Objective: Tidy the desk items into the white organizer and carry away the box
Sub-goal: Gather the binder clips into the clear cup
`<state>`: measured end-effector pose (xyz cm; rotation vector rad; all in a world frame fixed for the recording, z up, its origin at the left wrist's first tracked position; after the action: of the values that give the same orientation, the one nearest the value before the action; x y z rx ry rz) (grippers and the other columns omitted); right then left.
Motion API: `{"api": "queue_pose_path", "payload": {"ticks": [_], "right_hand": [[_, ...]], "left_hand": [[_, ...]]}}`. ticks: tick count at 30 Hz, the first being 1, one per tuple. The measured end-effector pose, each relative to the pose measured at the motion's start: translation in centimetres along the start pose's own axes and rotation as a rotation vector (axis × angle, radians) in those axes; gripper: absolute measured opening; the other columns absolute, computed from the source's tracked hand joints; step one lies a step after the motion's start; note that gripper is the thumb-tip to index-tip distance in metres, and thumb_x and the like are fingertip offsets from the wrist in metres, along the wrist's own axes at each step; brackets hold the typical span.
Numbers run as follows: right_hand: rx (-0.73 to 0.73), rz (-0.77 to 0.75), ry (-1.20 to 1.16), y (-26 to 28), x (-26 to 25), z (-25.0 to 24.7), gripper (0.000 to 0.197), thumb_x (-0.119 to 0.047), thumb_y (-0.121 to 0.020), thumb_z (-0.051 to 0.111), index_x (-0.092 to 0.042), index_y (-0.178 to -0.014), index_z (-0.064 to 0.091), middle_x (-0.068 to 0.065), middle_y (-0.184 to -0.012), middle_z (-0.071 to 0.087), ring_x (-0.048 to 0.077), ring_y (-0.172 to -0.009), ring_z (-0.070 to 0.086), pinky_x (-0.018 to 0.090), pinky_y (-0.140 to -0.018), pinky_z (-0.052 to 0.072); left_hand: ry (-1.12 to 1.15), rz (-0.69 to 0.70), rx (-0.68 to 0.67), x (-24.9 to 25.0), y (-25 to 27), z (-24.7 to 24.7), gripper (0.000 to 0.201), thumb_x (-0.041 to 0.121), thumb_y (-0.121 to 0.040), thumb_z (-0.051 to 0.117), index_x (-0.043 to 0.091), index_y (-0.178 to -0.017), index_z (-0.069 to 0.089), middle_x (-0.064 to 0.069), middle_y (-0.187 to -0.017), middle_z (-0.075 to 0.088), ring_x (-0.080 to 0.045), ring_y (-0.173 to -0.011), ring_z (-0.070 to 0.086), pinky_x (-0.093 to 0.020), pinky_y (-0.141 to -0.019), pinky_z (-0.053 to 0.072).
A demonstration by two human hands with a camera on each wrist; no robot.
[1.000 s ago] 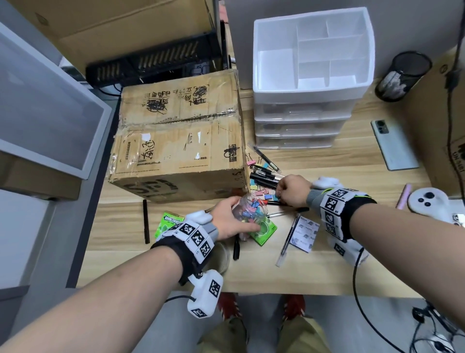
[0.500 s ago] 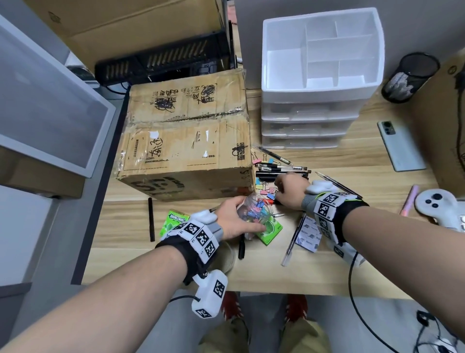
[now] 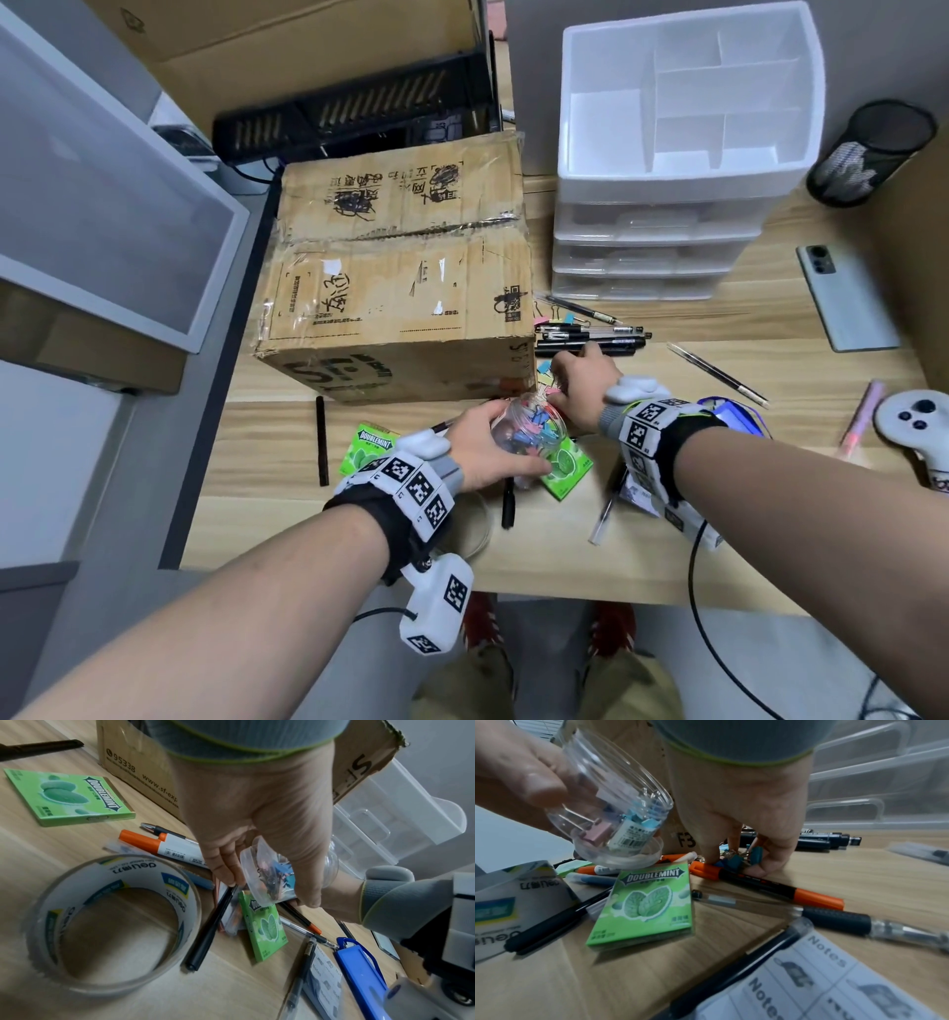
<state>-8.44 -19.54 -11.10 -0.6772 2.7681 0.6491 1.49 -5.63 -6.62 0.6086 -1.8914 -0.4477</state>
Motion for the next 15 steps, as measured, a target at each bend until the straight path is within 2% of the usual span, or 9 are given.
{"api": "queue_pose_path", "payload": {"ticks": [5,8,10,12,15], "right_hand": [[0.053,-0.013,-0.018,0.11,-0.16,0.15,0.035,-0.023,-0.088,0.067,-0.015,-0.12,0.055,0.015,-0.116,0.05,0.032,-0.1,0.055,0.035,-0.08,0.046],[0.067,-0.041,-0.074,0.18,-0.54,0.01,0.033,-0.011,-0.086,0.064,-0.012,-0.117,0.055,0.014,-0.112,0.052,0.031,-0.095,0.056,0.035,-0.076,0.046],[0.048,-0.04,-0.126,0.21,-0.62,-0.07,0.035,-0.004,-0.084,0.065,-0.012,-0.116,0.056,0.012,-0.11,0.054,0.029,-0.091,0.056,0.033,-0.074,0.045],[0.03,-0.037,-0.162,0.27,-0.61,-0.12,0.036,0.0,-0.081,0.064,-0.014,-0.113,0.057,0.009,-0.104,0.055,0.027,-0.087,0.054,0.03,-0.07,0.04],[0.017,-0.042,-0.182,0.31,-0.87,-0.63,0.03,0.005,-0.08,0.06,-0.013,-0.103,0.06,0.005,-0.097,0.055,0.021,-0.079,0.053,0.026,-0.066,0.037]], "left_hand": [[-0.013,-0.008,0.014,-0.1,-0.08,0.03,0.055,0.025,-0.061,0.093,0.02,-0.108,0.066,0.014,-0.092,0.073,0.003,-0.079,0.066,-0.008,-0.069,0.046],[-0.013,-0.003,0.016,-0.08,-0.19,0.1,0.055,0.026,-0.06,0.093,0.02,-0.108,0.066,0.013,-0.093,0.073,0.004,-0.078,0.066,-0.005,-0.067,0.045],[-0.02,-0.003,0.018,-0.02,-0.24,0.1,0.057,0.028,-0.06,0.093,0.02,-0.109,0.066,0.012,-0.095,0.074,0.002,-0.081,0.066,-0.007,-0.068,0.046],[-0.01,-0.01,0.016,-0.08,-0.36,0.07,0.058,0.027,-0.06,0.093,0.021,-0.11,0.065,0.012,-0.096,0.073,0.0,-0.082,0.067,-0.007,-0.069,0.046],[0.014,-0.018,0.004,-0.19,-0.44,0.12,0.057,0.023,-0.062,0.093,0.02,-0.111,0.065,0.013,-0.095,0.072,0.008,-0.077,0.064,0.0,-0.064,0.043]]}}
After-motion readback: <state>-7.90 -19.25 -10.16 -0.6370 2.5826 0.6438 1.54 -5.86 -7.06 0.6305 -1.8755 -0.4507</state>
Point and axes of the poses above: each hand's wrist, its own y-axis away from the middle knuckle, its own z-axis out of the palm, x = y × z, the point moved 8 cm from there along -y, towards the middle knuckle
